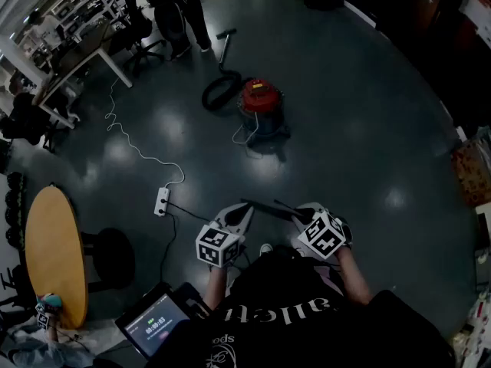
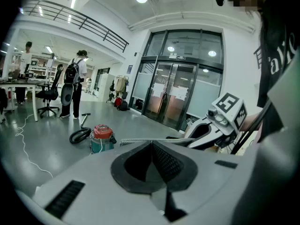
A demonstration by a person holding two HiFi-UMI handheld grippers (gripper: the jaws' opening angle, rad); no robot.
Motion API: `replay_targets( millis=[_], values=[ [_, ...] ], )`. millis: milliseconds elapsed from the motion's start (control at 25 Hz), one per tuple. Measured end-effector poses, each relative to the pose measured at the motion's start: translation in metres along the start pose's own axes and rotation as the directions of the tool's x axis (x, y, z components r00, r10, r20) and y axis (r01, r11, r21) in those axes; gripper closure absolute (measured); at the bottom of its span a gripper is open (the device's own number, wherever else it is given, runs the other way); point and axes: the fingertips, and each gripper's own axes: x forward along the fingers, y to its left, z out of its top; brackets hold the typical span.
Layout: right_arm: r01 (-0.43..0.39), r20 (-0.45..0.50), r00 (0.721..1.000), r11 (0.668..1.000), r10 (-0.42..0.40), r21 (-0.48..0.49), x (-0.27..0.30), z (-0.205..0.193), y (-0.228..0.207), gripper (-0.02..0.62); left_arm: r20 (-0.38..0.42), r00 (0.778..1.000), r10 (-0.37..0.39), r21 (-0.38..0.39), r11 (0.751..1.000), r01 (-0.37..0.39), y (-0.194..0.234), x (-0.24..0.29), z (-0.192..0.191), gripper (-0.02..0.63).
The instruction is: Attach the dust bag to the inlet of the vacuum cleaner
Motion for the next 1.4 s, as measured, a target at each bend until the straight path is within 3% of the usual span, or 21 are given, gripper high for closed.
replay_targets(
  millis=[440,640,1000,1400],
  values=[
    [0.048,-0.01,0.999,0.999,-0.048,-0.004,0.014,0.016,-0.002,0.555,0.01,0.999,-0.037,0.027,0.999,0.036,0.023,-0.009,-0.006,0.6],
    [0.062,-0.041,0.997,0.998,-0.063,-0.023,0.029,0.033,-0.027,0.555,0.005,0.999,-0.041,-0.02,0.999,0.041,0.045,0.0,-0.004,0.6],
    [0.022,-0.075,0.997,0.999,-0.025,-0.042,0.073,0.041,-0.127,0.555,-0.004,1.0,0.0,-0.097,0.995,0.0,0.094,0.067,0.015,0.6],
    [-0.131,-0.109,0.986,0.989,0.123,-0.064,0.13,0.039,-0.26,0.555,-0.008,0.995,0.095,-0.152,0.984,-0.095,0.167,0.201,0.095,0.6]
  ],
)
